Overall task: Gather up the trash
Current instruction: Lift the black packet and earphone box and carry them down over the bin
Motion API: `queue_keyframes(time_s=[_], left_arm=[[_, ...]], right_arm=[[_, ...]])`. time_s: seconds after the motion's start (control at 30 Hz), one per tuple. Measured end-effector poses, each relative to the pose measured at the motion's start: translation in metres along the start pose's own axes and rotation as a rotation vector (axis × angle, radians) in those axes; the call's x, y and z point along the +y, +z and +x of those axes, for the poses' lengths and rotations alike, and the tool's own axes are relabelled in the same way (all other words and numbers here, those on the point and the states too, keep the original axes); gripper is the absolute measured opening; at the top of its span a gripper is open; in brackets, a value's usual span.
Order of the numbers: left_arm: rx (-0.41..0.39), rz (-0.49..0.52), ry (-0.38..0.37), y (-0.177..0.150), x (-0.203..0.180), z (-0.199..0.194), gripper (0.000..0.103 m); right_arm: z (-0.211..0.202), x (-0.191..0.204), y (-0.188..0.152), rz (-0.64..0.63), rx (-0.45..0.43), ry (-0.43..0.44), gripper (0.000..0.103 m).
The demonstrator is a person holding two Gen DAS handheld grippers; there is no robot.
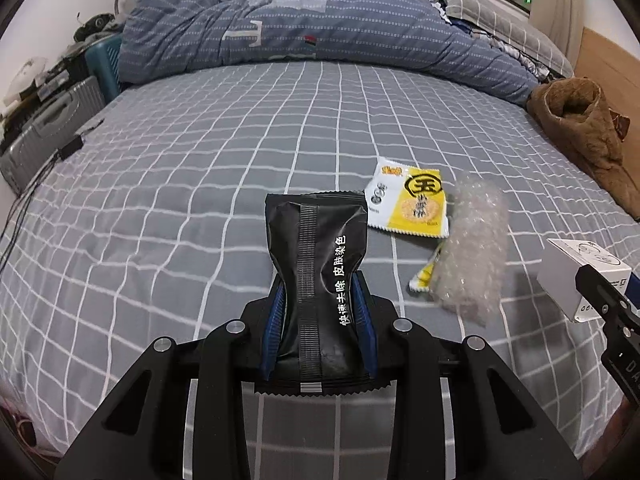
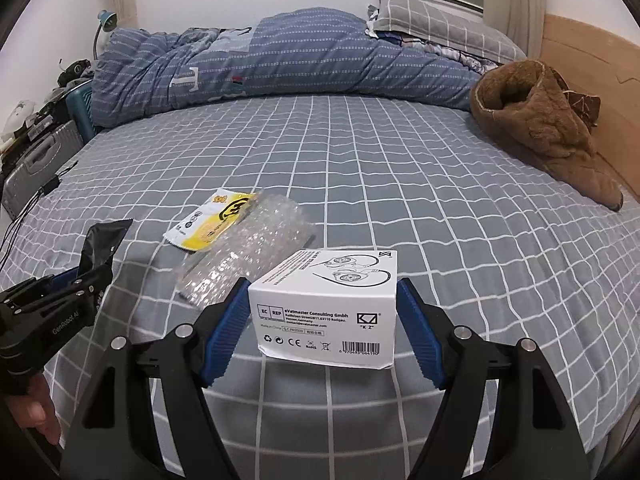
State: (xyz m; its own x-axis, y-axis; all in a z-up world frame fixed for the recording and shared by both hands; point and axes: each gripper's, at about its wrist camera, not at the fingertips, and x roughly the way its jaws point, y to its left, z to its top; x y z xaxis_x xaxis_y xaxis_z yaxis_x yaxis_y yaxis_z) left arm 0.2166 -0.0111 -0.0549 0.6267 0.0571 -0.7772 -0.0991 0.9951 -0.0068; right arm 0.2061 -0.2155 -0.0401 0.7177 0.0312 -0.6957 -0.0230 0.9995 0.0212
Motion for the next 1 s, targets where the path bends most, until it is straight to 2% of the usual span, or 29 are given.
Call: queue_keyframes(time_s=[0.13, 1.0], left_arm=[[0.001, -0.022, -0.016, -0.009, 0.002, -0.011, 0.032], [-0.046, 0.043, -0.060, -0.064, -0.003, -0.107, 0.031]], right_arm=[[-0.013, 0.003, -0.007, -0.007, -0.011, -0.001, 0.070], [-0.114, 0.017, -0.047, -0.018, -0.083, 0.021, 0.070]])
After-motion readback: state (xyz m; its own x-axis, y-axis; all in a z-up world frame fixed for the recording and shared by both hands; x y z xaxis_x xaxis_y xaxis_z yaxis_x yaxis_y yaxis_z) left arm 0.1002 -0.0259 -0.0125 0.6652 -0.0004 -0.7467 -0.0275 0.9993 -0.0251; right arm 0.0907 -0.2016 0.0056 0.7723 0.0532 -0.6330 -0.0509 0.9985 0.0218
